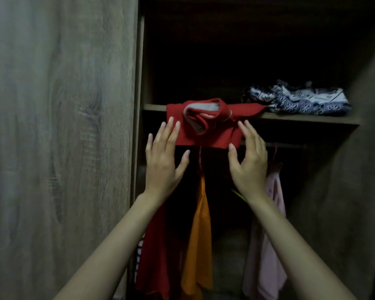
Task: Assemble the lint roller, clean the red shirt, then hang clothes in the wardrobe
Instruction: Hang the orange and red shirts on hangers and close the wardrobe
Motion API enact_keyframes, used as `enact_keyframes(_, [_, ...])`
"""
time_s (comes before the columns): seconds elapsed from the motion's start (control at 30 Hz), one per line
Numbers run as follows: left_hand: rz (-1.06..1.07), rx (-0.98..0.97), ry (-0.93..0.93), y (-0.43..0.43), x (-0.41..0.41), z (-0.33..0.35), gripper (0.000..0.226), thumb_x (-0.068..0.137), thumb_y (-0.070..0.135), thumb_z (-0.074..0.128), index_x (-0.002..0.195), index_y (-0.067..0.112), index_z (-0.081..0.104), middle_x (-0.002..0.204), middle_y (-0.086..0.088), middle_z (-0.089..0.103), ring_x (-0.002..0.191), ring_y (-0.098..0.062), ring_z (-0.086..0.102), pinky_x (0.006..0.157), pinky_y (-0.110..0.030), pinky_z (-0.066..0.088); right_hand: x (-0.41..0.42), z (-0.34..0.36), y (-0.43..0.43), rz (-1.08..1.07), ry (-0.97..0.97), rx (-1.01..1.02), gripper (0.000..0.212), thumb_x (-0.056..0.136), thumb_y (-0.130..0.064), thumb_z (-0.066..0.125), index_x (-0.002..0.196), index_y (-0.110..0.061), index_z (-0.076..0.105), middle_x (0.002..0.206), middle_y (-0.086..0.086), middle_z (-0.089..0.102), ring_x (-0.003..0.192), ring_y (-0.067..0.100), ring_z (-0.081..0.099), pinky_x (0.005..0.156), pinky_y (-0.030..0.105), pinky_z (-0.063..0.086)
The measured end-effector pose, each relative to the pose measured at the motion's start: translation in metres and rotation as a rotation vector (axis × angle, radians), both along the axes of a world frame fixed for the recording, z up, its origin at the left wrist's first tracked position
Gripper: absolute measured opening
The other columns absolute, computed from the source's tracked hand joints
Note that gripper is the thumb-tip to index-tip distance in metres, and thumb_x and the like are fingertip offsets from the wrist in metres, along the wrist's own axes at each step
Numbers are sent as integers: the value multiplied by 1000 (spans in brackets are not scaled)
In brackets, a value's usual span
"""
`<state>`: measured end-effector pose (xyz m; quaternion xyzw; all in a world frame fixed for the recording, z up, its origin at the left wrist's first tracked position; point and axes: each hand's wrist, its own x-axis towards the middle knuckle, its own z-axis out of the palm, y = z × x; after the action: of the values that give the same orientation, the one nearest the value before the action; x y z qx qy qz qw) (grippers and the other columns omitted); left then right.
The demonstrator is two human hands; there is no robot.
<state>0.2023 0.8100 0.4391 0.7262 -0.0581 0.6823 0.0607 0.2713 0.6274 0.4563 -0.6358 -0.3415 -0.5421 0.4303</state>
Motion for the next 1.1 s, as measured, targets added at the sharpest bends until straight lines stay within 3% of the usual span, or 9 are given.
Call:
enact_keyframes(0.1, [27, 63, 66, -2, 15, 41, 71, 93, 39, 54, 150, 11, 24, 158, -7, 22, 147, -20, 17, 120, -47, 11, 14, 37, -5, -127, -36, -85, 58, 91, -28, 56, 144, -20, 34, 154, 2, 29, 140, 19, 27, 113, 41, 22])
enact_keyframes(0.27, [-48, 30, 270, 5, 42, 80, 95, 84, 61, 52, 153, 12, 10, 161, -6, 14, 148, -18, 11, 121, -44, 8, 40, 80, -10, -241, -65, -326, 77, 87, -50, 55, 150, -23, 19, 159, 1, 14, 146, 16, 10, 117, 41, 1])
enact_keyframes(0.37, [-49, 18, 320, 6, 56, 88, 95, 84, 58, 57, 153, 11, 12, 159, -5, 20, 147, -19, 15, 121, -45, 7, 58, 90, -6, -235, -11, -457, 81, 86, -51, 56, 151, -21, 15, 158, -1, 17, 146, 13, 10, 118, 42, -1])
enact_keyframes(0.43, [-62, -8, 275, 5, 61, 91, 81, 88, 48, 60, 151, 11, 23, 154, -4, 32, 146, -20, 21, 121, -44, 8, 68, 91, -4, -218, 20, -484, 73, 89, -44, 56, 149, -21, 22, 156, -3, 24, 145, 12, 15, 118, 40, 0])
enact_keyframes(0.53, [-112, -71, 198, 5, 64, 93, 56, 91, 30, 60, 142, 15, 40, 145, -2, 46, 142, -19, 30, 120, -41, 10, 74, 90, -3, -146, -16, -389, 50, 91, -19, 55, 139, -22, 44, 146, -4, 43, 140, 13, 31, 117, 37, 10])
enact_keyframes(0.67, [-135, -95, 165, 2, 62, 95, 40, 87, 18, 61, 126, 17, 52, 130, 0, 57, 130, -18, 45, 115, -50, 26, 65, 92, 1, -26, -39, -197, 43, 84, 1, 53, 121, -18, 63, 122, -1, 65, 122, 17, 53, 110, 37, 28])
enact_keyframes(0.77, [-155, -135, 104, -5, 53, 92, 35, 82, 10, 62, 116, 16, 56, 118, 0, 60, 115, -17, 53, 103, -48, 41, 51, 90, -2, 78, -24, -54, 42, 80, 2, 48, 111, -19, 66, 97, -3, 69, 95, 19, 59, 86, 37, 47])
enact_keyframes(0.97, [-294, -366, -23, -36, 26, 64, 39, 71, 20, 58, 110, 21, 60, 109, 2, 57, 104, -14, 55, 90, -32, 47, -1, 74, -26, 335, -1, 204, 42, 75, 10, 42, 101, -15, 65, 82, -3, 67, 70, 9, 61, 66, 21, 46])
enact_keyframes(1.1, [-640, -460, 119, -60, -2, 44, 30, 79, -6, 52, 86, 21, 62, 77, 13, 64, 73, 2, 57, 67, -16, 44, -34, 60, -55, 382, -33, 277, 41, 76, 12, 41, 96, -18, 62, 80, -19, 63, 73, -8, 57, 71, 10, 42])
